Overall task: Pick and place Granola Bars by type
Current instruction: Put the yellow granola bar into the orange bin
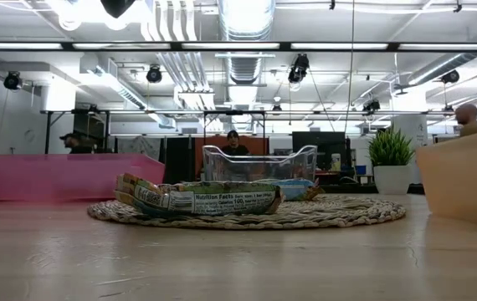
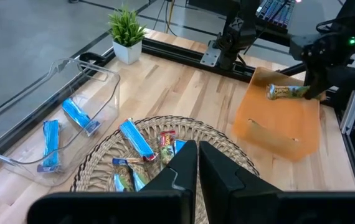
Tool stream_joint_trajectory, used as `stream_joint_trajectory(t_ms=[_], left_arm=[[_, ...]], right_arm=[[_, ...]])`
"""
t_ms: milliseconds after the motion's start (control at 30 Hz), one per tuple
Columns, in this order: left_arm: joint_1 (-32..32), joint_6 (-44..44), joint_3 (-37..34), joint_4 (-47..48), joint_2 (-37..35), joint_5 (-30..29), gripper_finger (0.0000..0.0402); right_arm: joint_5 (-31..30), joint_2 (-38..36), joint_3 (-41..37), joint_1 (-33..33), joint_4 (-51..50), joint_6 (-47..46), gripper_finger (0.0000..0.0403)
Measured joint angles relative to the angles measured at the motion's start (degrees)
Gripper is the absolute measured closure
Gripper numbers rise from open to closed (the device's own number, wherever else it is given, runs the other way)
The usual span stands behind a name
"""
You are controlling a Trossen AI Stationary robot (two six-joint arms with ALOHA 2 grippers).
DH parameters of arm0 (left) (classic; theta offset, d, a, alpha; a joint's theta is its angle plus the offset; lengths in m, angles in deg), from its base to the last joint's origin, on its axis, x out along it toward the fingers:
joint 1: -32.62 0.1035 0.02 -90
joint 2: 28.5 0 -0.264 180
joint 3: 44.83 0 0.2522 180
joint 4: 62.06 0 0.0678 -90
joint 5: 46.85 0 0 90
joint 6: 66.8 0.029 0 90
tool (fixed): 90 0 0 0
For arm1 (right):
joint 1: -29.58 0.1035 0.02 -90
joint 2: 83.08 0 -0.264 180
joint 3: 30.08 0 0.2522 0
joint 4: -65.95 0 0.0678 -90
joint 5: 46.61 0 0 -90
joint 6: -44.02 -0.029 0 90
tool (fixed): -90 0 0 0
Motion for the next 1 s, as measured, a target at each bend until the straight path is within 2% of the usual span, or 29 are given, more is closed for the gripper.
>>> stream_joint_trajectory(t_ms=[500, 867, 1000], left_arm=[[0.02, -1.42, 0.0, -0.01, 0.0, -0.02, 0.0401], [0.02, -1.43, 0.0, -0.01, 0.0, -0.02, 0.0401], [0.02, -1.43, 0.0, -0.01, 0.0, -0.04, 0.0401]], right_arm=[[-0.34, 0.06, -0.55, -0.49, 0.83, -0.18, 0.0331], [-1.77, 0.13, -3.05, -0.49, 7.02, 0.76, 0.0257], [-2.07, 0.13, -3.47, -0.51, 7.09, 2.34, 0.0243]])
